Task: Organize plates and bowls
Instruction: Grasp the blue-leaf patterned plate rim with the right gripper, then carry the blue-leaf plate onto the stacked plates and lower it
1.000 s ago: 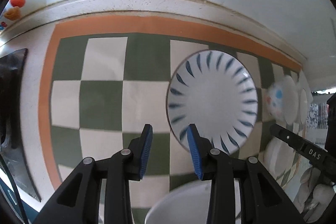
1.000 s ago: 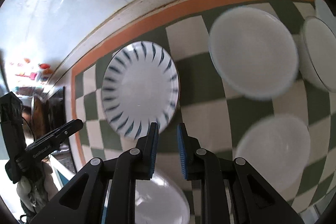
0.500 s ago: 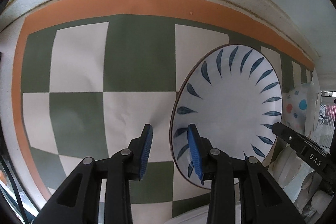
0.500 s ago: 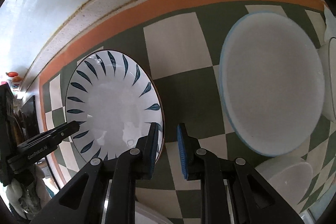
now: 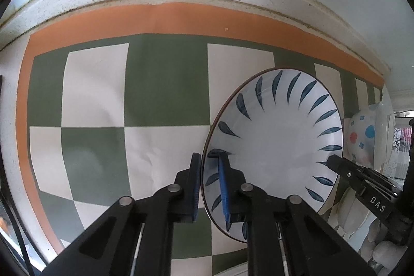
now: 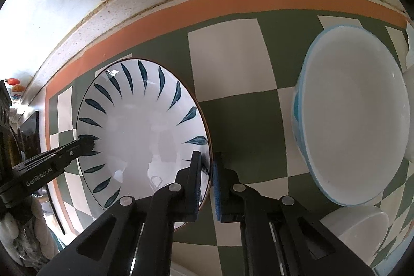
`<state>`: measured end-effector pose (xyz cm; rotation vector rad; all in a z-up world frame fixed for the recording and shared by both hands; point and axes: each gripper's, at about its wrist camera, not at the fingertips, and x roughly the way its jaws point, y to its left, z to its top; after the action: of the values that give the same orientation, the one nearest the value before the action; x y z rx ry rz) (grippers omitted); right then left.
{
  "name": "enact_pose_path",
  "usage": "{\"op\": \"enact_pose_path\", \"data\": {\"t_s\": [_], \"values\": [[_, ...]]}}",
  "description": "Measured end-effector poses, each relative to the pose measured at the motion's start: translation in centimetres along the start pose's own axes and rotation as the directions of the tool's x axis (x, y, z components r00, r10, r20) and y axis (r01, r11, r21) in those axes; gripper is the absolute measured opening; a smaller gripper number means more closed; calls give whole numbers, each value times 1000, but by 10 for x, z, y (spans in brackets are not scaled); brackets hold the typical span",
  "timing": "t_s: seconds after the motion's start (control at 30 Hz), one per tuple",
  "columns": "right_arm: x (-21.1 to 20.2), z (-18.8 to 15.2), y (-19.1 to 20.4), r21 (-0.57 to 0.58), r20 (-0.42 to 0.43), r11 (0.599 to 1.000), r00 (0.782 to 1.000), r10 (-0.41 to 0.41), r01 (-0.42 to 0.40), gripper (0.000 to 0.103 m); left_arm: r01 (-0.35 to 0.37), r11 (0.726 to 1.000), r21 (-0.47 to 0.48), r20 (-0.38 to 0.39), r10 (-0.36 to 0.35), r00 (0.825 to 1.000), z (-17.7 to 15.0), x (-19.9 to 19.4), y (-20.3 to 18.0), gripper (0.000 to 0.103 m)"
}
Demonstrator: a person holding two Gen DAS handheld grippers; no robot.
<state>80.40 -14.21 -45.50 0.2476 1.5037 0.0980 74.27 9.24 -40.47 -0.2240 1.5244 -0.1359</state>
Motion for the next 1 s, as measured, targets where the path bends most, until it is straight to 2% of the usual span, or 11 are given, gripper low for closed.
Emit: {"op": "enact_pose_path", "data": {"t_s": [0.5,0.73,1.0], "values": [[-35,-23,8,-32,54,998,997,55,-53,9,-1,999,39,81,-2,997,-19,-48,5,11],[-67,-45,16,-45,90,995,991,97,-94,9,7,998,59,124,-14,992,-47,-79,-8,11],[-104,-87,13,-75,115,988,983,144,-136,9,14,999,50,161,-22,987,-86,-106,-11,11]]}}
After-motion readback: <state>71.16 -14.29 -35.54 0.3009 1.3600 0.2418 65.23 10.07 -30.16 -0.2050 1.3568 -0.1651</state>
